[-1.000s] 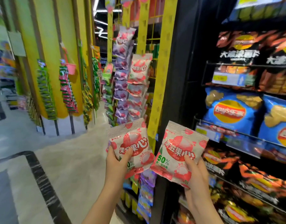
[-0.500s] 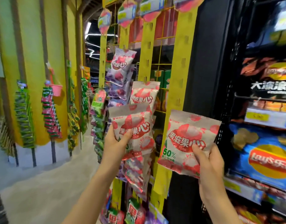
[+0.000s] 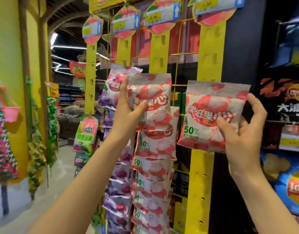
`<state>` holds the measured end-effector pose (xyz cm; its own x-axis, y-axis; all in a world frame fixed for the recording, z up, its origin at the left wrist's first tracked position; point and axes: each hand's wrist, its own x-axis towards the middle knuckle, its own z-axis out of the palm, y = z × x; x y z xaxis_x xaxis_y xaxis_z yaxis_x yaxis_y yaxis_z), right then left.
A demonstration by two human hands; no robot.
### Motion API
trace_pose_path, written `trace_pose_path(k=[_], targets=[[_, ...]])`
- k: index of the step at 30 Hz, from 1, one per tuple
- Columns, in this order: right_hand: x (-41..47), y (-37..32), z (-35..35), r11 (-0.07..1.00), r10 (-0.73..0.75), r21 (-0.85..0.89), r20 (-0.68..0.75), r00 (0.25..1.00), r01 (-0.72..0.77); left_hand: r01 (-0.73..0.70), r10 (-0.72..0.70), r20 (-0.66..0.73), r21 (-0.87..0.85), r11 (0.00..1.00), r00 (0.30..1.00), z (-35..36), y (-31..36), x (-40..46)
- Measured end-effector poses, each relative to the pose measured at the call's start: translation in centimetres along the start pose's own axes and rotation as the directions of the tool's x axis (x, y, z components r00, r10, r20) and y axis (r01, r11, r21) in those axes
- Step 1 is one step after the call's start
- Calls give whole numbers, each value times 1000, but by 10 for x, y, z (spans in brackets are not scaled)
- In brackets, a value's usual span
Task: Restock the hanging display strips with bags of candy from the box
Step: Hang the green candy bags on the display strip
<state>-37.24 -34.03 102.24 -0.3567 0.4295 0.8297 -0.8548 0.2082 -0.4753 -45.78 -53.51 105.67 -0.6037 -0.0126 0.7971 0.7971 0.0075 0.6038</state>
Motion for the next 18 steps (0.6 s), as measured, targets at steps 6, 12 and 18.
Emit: trace_pose_path(k=[6, 12, 18], targets=[[3, 3, 12, 995, -12, -97, -29, 1000, 9, 28, -24, 122, -35, 999, 992, 6, -15, 41], [-7, 4, 7, 987, 7, -160, -61, 998, -16, 75, -67, 184, -36, 997, 981, 14, -22, 54], [-13, 2, 7, 985, 28, -166, -84, 996, -41, 67, -66, 226, 3, 998, 972, 16, -31, 47]])
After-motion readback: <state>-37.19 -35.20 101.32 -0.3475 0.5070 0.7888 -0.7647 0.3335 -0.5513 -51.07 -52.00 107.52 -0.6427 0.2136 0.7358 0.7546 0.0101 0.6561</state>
